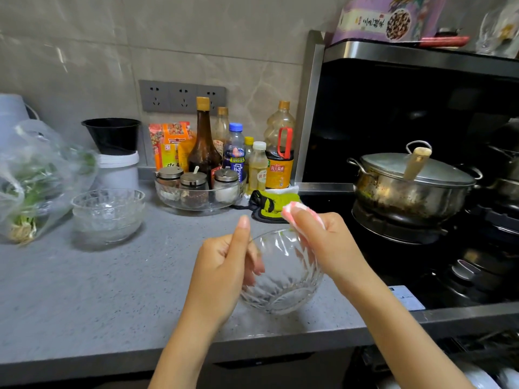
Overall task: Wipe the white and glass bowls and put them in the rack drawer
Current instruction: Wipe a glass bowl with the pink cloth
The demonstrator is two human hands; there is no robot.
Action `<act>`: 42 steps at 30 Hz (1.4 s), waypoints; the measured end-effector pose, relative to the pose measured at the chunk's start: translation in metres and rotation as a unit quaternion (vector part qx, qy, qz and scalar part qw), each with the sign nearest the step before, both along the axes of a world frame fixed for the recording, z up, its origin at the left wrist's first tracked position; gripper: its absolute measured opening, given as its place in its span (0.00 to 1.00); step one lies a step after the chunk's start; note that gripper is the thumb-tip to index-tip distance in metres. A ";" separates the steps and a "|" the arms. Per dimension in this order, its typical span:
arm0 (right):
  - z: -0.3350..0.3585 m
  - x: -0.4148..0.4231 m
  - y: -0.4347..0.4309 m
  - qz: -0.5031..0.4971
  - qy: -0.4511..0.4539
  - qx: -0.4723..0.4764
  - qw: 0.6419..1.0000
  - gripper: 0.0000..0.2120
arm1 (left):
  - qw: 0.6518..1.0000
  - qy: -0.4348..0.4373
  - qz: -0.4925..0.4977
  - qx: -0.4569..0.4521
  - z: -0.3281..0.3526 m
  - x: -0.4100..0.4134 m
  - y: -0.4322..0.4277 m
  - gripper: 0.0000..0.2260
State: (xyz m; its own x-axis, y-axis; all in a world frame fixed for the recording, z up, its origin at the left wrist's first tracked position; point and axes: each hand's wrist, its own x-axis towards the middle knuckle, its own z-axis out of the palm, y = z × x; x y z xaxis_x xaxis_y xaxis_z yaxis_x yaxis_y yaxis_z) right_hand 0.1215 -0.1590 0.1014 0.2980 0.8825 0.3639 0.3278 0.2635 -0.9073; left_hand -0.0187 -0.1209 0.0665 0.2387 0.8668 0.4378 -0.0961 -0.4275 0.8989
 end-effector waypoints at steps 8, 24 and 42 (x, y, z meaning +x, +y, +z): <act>-0.039 -0.014 -0.004 0.010 -0.043 0.066 0.997 0.23 | 0.991 -0.075 0.099 -0.053 -0.010 0.010 -0.007 0.26; -0.044 -0.023 -0.012 -0.024 -0.026 0.093 0.995 0.25 | 0.972 -0.154 0.131 -0.120 -0.014 0.024 -0.014 0.27; -0.016 -0.006 -0.005 -0.021 0.150 -0.050 0.987 0.11 | 0.956 -0.214 -0.008 -0.199 -0.015 0.011 -0.005 0.26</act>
State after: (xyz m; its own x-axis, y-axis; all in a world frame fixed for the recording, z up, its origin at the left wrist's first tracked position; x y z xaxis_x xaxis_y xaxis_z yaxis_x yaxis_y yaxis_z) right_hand 0.1156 -0.1635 0.0851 0.4164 0.8940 0.1651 0.0483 0.1595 -0.9860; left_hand -0.0079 -0.1259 0.0517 0.1267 0.9828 0.1347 -0.4961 -0.0548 0.8666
